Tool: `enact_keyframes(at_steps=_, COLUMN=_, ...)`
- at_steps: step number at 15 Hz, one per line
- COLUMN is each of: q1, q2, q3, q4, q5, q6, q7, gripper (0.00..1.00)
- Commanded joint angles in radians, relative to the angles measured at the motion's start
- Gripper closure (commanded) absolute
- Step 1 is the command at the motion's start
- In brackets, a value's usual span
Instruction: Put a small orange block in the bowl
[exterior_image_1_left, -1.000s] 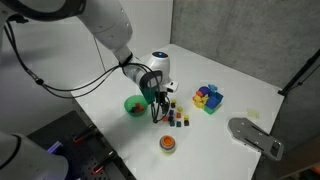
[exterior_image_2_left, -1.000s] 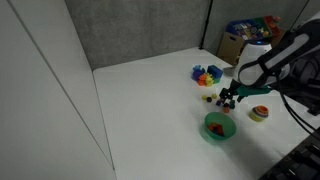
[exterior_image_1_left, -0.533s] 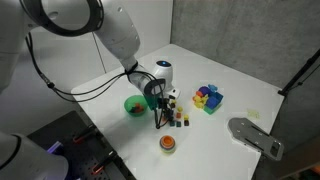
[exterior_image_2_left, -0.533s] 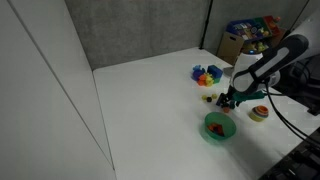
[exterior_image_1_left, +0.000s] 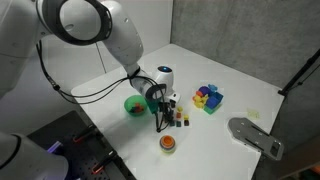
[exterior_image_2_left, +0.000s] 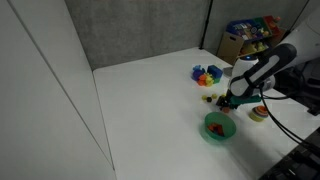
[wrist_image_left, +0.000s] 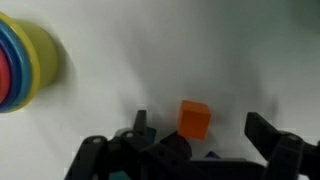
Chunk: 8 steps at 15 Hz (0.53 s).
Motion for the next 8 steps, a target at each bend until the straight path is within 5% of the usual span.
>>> enact_keyframes(at_steps=1, q1=0.008, q2=0.032, q3=-0.004, q4=0.038, q5=0.028, q6=0.010, q7=0.004, gripper=0.27)
enact_keyframes(at_steps=3, q1=0.009, q2=0.041, q3=-0.005, q4=0.047, q5=0.029, q6=0.010, q7=0.004, gripper=0.32)
enact_keyframes(at_steps=8, q1=0.012, q2=0.025, q3=-0.003, q4=0.039, q5=0.029, q6=0.000, q7=-0.002, gripper=0.73)
